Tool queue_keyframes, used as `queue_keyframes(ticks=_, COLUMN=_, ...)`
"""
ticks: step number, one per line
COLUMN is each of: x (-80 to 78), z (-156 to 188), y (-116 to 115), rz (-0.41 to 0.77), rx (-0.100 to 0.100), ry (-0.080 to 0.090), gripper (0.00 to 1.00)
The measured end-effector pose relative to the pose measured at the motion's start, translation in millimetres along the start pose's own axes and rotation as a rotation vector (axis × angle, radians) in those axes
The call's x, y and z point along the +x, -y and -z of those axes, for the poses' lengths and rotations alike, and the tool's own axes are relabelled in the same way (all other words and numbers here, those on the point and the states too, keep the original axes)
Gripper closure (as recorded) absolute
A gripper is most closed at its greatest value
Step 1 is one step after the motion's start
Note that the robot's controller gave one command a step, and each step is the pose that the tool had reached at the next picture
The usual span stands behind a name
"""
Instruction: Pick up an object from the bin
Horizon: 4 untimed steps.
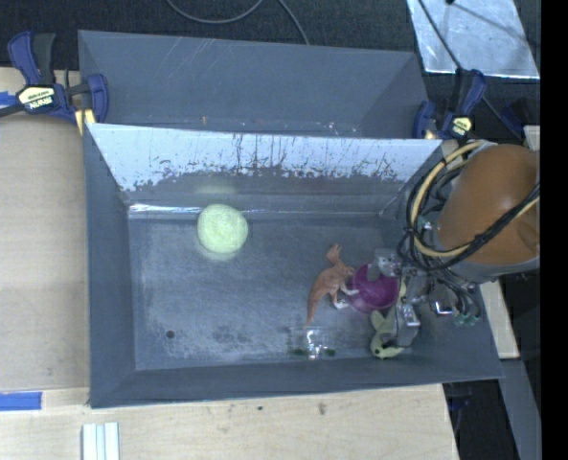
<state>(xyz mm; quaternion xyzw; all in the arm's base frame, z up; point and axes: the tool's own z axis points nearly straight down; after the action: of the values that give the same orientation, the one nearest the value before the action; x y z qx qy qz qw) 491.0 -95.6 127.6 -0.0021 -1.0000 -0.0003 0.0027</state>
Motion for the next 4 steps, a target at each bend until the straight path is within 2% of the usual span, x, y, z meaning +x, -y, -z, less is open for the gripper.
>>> queue_keyframes(ticks=1, x=-2.0, z=4.4, y=-0.4, rz=0.004, rx=0.001, ry=0.008, gripper=0.0)
queue_keyframes(ticks=2, x=-50.7, z=-37.3, y=-24.3, rz=0.26, rx=0.005, ry=0.016, gripper=0.0)
queue_keyframes(ticks=3, x=-67.4, z=-56.1, y=-28.7, rz=0.232, rx=0.001, ry=0.011, gripper=0.0)
queue_keyframes(ticks=4, x=-69.6, z=-33.0, y=-24.0, rz=0.5, rx=0.003, ry=0.009, gripper=0.0)
